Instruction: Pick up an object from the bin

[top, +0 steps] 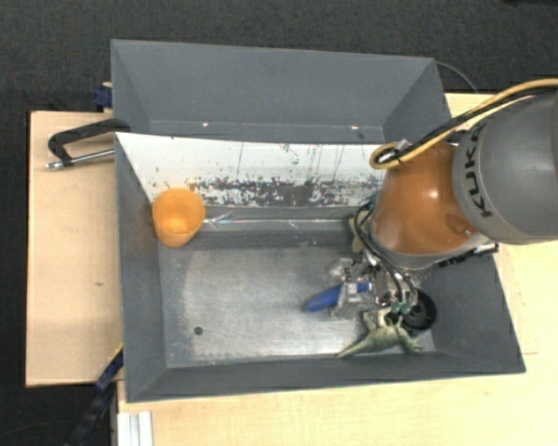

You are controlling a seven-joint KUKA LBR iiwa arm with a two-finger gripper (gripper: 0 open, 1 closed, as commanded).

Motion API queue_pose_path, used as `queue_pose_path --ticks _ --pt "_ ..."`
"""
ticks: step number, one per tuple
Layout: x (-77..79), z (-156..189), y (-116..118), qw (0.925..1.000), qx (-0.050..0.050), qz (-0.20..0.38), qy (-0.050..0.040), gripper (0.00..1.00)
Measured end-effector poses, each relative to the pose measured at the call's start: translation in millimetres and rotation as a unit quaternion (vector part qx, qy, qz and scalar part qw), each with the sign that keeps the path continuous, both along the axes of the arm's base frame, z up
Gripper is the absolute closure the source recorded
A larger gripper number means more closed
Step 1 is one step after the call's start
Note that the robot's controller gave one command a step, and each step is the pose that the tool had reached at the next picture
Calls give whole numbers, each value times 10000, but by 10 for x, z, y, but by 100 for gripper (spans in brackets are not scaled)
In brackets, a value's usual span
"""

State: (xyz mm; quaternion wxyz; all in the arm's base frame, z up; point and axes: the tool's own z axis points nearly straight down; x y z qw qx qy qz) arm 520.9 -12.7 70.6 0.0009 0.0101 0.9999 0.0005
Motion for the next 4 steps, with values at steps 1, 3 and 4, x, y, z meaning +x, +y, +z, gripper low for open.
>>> queue_pose_path --ticks 1,3,4 --pt "64 1786 -142 9997 -1 -250 -67 100" --pt "-4 681 -71 9914 2 1312 26 0" --pt "-40 -31 19 9978 7 660 34 0"
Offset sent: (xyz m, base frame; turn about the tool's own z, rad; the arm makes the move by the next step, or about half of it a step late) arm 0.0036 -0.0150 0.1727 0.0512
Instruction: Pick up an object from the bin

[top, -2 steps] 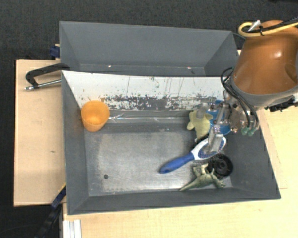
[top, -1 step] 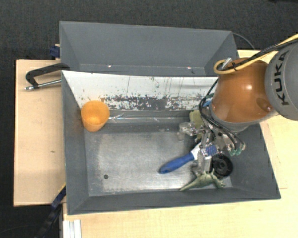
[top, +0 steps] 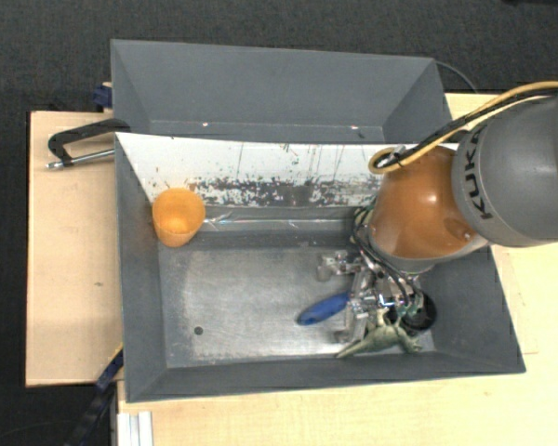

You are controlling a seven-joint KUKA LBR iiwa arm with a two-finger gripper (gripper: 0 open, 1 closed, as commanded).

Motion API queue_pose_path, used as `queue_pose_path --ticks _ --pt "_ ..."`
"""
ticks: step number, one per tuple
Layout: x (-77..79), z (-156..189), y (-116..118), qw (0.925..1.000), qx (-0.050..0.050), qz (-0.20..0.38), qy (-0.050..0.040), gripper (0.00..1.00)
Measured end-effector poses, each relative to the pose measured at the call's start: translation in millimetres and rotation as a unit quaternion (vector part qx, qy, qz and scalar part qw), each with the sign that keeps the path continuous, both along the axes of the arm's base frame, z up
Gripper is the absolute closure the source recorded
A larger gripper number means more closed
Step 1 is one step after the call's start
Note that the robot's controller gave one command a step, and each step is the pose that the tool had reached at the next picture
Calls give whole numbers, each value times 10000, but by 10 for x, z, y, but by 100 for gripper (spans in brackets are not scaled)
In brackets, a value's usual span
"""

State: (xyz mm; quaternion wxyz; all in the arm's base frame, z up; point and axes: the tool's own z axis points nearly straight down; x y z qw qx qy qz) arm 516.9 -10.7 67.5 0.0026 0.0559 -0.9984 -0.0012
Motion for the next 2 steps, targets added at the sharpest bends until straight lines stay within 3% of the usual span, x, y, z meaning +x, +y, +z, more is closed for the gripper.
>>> queue_pose_path --ticks 1,2 --pt "19 31 -5 10000 -3 3 -32 100" --pt "366 1411 -129 9776 -10 2102 -75 100"
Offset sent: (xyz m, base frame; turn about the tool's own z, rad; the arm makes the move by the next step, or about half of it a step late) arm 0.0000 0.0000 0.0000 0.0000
